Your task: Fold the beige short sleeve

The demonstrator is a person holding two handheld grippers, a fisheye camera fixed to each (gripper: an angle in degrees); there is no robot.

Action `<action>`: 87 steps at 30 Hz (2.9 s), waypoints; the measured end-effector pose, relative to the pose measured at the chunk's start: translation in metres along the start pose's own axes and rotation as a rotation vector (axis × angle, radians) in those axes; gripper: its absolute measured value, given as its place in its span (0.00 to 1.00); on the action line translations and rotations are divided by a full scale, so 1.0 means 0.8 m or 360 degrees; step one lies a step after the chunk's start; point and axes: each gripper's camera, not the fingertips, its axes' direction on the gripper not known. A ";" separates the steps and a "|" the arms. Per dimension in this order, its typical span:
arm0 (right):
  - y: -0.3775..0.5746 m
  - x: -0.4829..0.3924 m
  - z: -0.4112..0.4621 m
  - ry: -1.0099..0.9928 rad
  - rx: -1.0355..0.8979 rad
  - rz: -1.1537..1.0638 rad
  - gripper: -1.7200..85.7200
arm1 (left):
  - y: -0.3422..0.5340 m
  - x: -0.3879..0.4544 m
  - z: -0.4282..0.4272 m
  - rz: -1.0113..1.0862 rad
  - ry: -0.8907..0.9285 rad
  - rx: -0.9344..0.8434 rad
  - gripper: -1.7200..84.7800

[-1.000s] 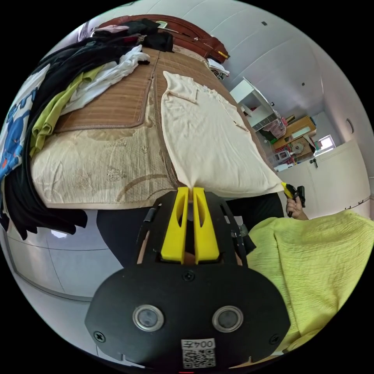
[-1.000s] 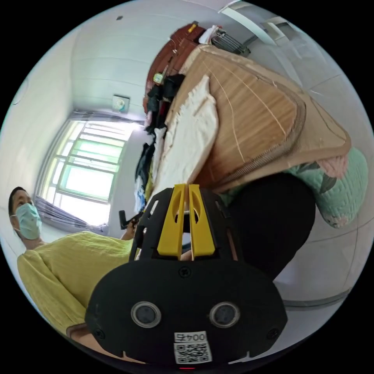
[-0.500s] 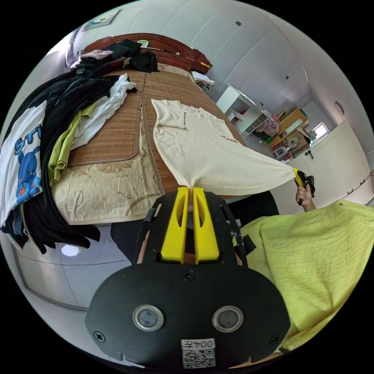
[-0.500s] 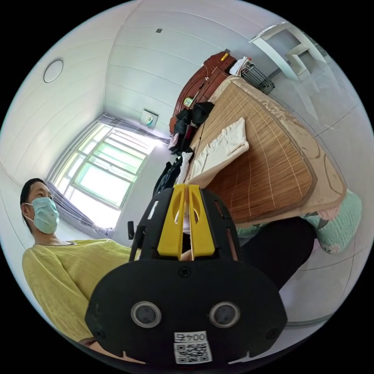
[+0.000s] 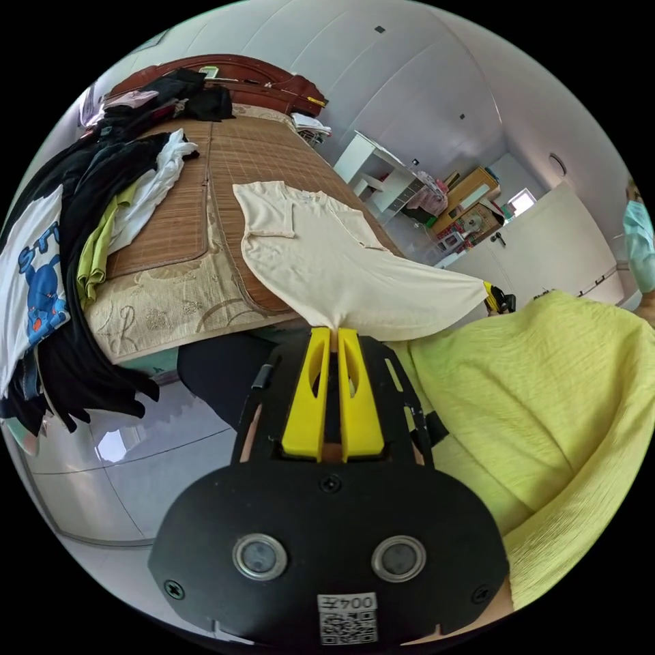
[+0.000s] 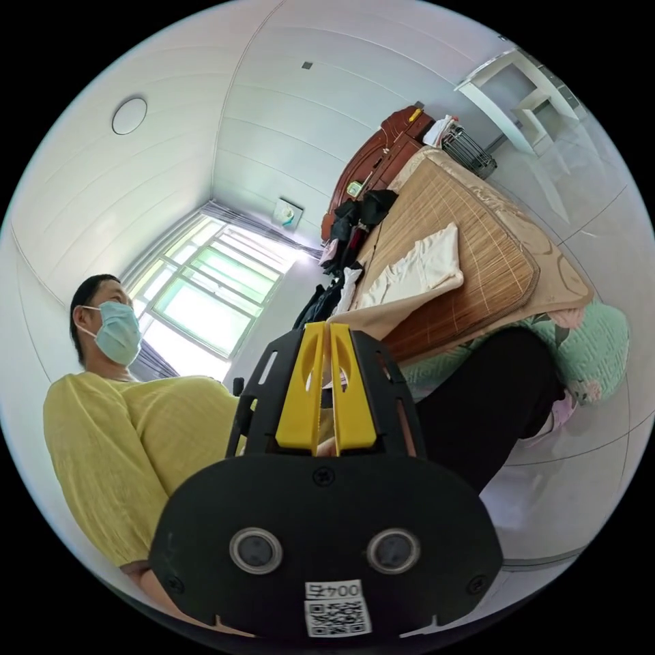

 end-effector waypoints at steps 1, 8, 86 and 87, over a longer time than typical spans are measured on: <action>0.013 0.005 -0.007 -0.0050 0.0015 0.0015 0.02 | 0.003 -0.003 0.003 -0.0014 0.0007 -0.0013 0.03; 0.050 0.054 -0.031 -0.0131 0.0194 0.0260 0.02 | 0.002 -0.044 0.024 -0.0261 0.0171 0.0104 0.03; -0.192 -0.334 0.495 0.1821 -0.0399 -0.0655 0.06 | -0.151 0.115 0.371 0.0349 -0.1114 0.0001 0.03; -0.193 -0.336 0.497 0.1829 -0.0402 -0.0660 0.06 | -0.158 0.107 0.371 0.0350 -0.1157 -0.0026 0.04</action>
